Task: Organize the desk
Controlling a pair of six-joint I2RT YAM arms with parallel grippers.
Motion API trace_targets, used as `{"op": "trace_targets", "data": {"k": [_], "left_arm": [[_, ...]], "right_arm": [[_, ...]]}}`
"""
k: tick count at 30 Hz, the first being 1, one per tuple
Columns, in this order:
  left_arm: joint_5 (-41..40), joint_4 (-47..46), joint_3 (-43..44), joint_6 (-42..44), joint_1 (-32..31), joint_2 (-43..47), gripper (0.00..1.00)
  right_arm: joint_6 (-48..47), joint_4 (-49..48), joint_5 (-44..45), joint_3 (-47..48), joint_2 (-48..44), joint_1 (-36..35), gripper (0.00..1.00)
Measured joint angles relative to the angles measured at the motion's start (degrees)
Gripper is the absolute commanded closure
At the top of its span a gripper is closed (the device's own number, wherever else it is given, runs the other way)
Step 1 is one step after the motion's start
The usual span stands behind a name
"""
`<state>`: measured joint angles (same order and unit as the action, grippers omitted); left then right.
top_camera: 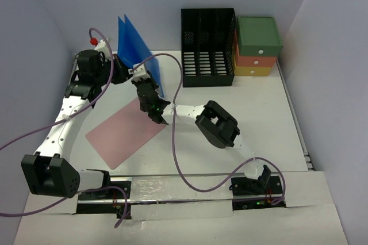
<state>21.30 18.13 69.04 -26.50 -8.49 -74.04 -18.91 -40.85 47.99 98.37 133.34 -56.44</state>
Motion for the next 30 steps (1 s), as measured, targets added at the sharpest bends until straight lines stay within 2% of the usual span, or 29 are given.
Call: {"op": "trace_targets", "data": {"k": [2, 3, 6, 7, 10, 14, 18, 23, 30], "left_arm": [[0.74, -0.3, 0.03, 0.13, 0.01, 0.2, 0.94], [0.99, -0.46, 0.04, 0.44, 0.0, 0.3, 0.82], [0.98, -0.1, 0.14, 2.6, 0.01, 0.48, 0.13], [0.25, 0.49, 0.21, 3.59, 0.21, 0.48, 0.01], [-1.62, 3.24, 1.37, 5.84, 1.24, 0.48, 0.01], [-3.2, 7.42, 4.68, 9.39, -0.69, 1.51, 0.01], [-6.08, 9.39, 5.84, 12.43, -1.49, 6.74, 0.01], [-15.52, 10.4, 12.58, 16.35, 1.07, 12.11, 0.01], [-14.87, 12.09, 16.09, 19.8, 1.35, 14.24, 0.01]], "right_arm": [[1.16, -0.6, -0.63, 0.0, -0.01, -0.13, 1.0], [1.43, -0.81, -0.61, -0.01, -0.02, -0.16, 1.0], [2.71, -1.39, -1.14, -0.51, -0.25, -0.19, 1.0], [3.99, -2.03, -1.32, -1.36, -0.83, -0.18, 1.0], [6.86, -1.4, -3.34, -5.17, -4.44, 0.03, 1.0], [10.78, 1.72, -11.22, -11.65, -11.09, 0.59, 1.0], [13.7, 6.45, -19.75, -15.21, -16.65, 1.05, 1.0], [20.27, 11.59, -27.36, -16.17, -21.63, 5.61, 1.0], [23.1, 14.78, -30.62, -16.72, -25.85, 11.43, 1.0]]}}
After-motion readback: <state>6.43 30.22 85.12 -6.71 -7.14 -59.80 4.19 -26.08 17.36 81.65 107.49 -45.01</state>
